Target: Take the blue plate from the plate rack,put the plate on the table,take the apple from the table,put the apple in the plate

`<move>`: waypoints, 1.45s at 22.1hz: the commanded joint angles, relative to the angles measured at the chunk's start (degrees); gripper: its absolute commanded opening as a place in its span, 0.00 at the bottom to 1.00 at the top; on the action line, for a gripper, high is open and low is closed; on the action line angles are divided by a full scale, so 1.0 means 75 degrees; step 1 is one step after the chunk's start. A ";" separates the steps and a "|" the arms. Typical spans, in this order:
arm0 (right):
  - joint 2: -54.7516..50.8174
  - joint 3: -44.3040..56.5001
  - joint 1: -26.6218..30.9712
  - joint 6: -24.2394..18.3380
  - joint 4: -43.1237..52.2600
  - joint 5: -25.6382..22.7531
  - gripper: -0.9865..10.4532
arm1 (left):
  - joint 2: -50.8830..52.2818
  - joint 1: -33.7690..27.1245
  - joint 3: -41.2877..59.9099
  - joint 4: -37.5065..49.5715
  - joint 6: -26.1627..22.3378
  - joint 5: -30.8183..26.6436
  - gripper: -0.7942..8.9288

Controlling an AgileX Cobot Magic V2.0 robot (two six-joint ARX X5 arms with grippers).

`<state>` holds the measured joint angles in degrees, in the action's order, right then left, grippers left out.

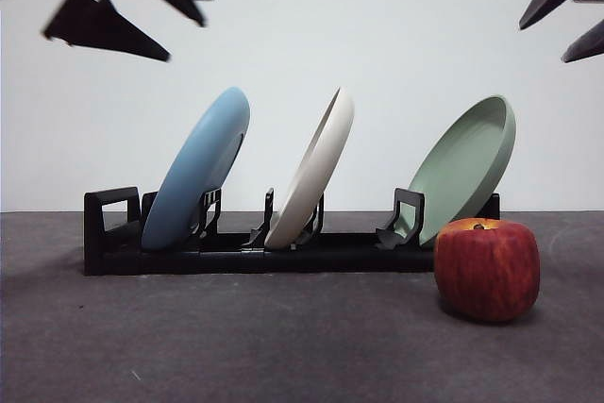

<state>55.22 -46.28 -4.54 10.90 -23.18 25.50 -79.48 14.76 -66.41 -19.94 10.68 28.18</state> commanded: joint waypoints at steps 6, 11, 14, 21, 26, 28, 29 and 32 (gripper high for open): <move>-0.0006 -0.0023 -0.0012 -0.0067 0.0023 0.0006 0.34 | -0.1757 0.0746 -0.1824 -0.1075 -0.0525 -0.1128 0.47; -0.0006 -0.0023 -0.0012 -0.0067 0.0023 0.0006 0.34 | -0.2524 0.0790 -0.2072 -0.1230 -0.0548 -0.1276 0.46; -0.0006 -0.0023 -0.0012 -0.0067 0.0023 0.0006 0.34 | -0.2684 0.0793 -0.2072 -0.1370 -0.0606 -0.1323 0.36; -0.0006 -0.0023 -0.0012 -0.0067 0.0015 -0.0017 0.33 | -0.2544 0.1014 -0.2611 -0.1585 -0.0667 -0.0892 0.07; -0.0006 -0.0023 -0.0009 -0.0070 0.0017 -0.0023 0.33 | -0.2512 0.1343 -0.4797 -0.3701 -0.1361 -0.0921 0.07; -0.0006 -0.0023 -0.0009 -0.0070 0.0020 -0.0047 0.33 | -0.2486 0.1559 -0.5808 -0.4838 -0.1749 -0.0976 0.07; -0.0006 -0.0023 -0.0009 -0.0070 0.0020 -0.0050 0.33 | -0.2442 0.1661 -0.6190 -0.5278 -0.1894 -0.1087 0.07; -0.0006 -0.0023 -0.0006 -0.0070 0.0119 -0.0052 0.33 | -0.2057 0.2314 -0.6898 -0.6408 -0.2206 -0.2218 0.07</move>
<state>55.22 -46.28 -4.54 10.90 -22.81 25.32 -95.18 31.40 -117.93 -67.53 -3.84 12.19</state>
